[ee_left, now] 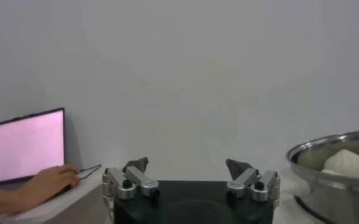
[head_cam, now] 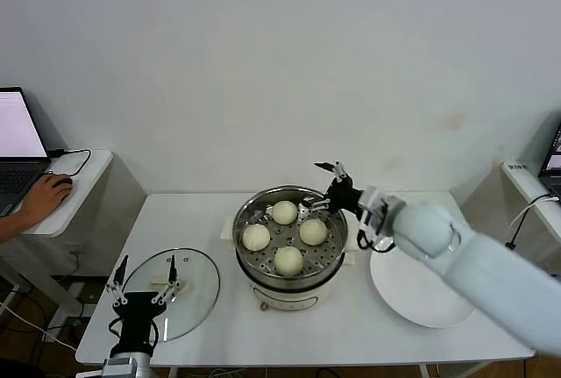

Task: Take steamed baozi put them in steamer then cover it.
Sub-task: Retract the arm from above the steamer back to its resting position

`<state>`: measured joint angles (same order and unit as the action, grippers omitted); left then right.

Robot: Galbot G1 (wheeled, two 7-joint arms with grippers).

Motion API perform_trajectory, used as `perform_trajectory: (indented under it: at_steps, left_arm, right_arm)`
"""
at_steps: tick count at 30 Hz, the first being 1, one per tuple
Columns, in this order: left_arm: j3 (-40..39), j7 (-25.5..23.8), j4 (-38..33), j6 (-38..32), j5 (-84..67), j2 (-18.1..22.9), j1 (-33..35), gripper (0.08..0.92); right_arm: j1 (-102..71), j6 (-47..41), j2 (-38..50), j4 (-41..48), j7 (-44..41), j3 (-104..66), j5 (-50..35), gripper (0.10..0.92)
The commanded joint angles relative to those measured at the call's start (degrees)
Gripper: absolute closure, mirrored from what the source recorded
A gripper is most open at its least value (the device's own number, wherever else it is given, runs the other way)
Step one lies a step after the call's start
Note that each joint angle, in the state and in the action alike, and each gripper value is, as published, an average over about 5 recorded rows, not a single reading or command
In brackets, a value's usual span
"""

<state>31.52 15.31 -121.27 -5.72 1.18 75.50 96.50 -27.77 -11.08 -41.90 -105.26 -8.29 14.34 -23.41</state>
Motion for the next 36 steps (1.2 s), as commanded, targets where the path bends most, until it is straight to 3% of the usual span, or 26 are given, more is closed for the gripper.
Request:
perform_trajectory:
  at_steps: [1, 7, 13, 19, 24, 36]
  left_arm:
    - [-0.8, 1.21, 1.36, 2.28, 6.03, -0.17, 0.08, 0.177]
    - [0.23, 1.13, 4.28, 3.83, 23.33, -1.06, -0.51, 0.177]
    - [5.54, -1.14, 8.26, 5.51, 47.54, -6.24, 0.42, 0.177]
    - [9.0, 3.26, 13.45, 1.32, 65.04, -10.3, 5.59, 0.177]
    - [8.36, 4.81, 18.99, 0.15, 72.18, -11.35, 3.08, 0.177]
    - [0.89, 2.64, 27.99, 0.39, 74.08, -14.17, -8.82, 0.177]
  right_arm:
    - [-48.59, 21.25, -22.58, -4.37, 0.28, -49.62, 14.96, 0.202]
    - [-57.2, 22.47, -33.75, -5.77, -5.17, -60.84, 14.39, 0.203]
    - [-60.53, 19.42, -36.82, -7.5, -5.52, -65.83, 12.52, 0.203]
    - [-61.86, 15.87, -36.93, -9.33, -4.52, -68.56, 9.94, 0.203]
    - [-61.23, 16.61, -37.28, -6.82, -3.56, -69.18, 10.84, 0.203]
    - [-62.14, 17.4, -39.0, -6.42, -2.78, -71.02, 12.85, 0.203]
